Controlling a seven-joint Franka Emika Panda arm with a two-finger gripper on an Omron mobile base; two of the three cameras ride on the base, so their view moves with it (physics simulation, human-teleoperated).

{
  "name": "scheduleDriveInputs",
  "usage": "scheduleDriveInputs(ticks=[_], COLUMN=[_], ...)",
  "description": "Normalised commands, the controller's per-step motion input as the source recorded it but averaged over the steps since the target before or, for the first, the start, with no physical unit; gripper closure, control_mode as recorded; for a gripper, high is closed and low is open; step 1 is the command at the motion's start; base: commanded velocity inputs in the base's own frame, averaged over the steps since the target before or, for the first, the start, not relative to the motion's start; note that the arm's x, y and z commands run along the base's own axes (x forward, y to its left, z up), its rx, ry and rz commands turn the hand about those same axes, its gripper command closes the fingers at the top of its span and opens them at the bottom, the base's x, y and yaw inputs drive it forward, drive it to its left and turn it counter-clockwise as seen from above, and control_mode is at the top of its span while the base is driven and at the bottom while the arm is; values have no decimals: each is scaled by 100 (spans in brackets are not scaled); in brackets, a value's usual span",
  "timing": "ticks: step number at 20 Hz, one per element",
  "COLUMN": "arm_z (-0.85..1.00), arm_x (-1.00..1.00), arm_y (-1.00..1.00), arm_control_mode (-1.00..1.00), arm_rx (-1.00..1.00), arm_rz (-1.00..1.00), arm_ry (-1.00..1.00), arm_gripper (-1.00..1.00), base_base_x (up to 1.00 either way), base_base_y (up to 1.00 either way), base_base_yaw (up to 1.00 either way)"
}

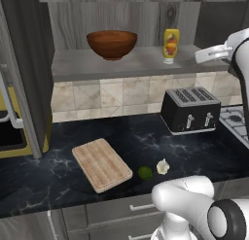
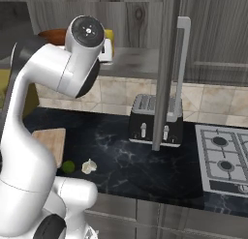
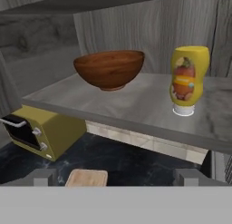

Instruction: Open the cabinet. Place the bowl and condiment on the counter. Then place the lime and garlic on the cutting board.

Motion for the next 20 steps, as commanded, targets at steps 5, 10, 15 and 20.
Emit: scheduleDriveInputs(ticks=[5, 10, 15, 20], arm_z=[0, -9, -10, 0], arm_x=[0, 0, 0, 2], arm_y=[0, 0, 0, 0], arm_control_mode=[-100, -100, -100, -100], arm_rx=[0, 0, 0, 0], arm_rz=[0, 0, 0, 0], arm_ry=[0, 0, 0, 0], arm_gripper=[-100, -100, -100, -100], base_base_x=[0, 0, 0, 0], base_base_y=[0, 0, 0, 0], base_base_yaw=[0, 0, 0, 0])
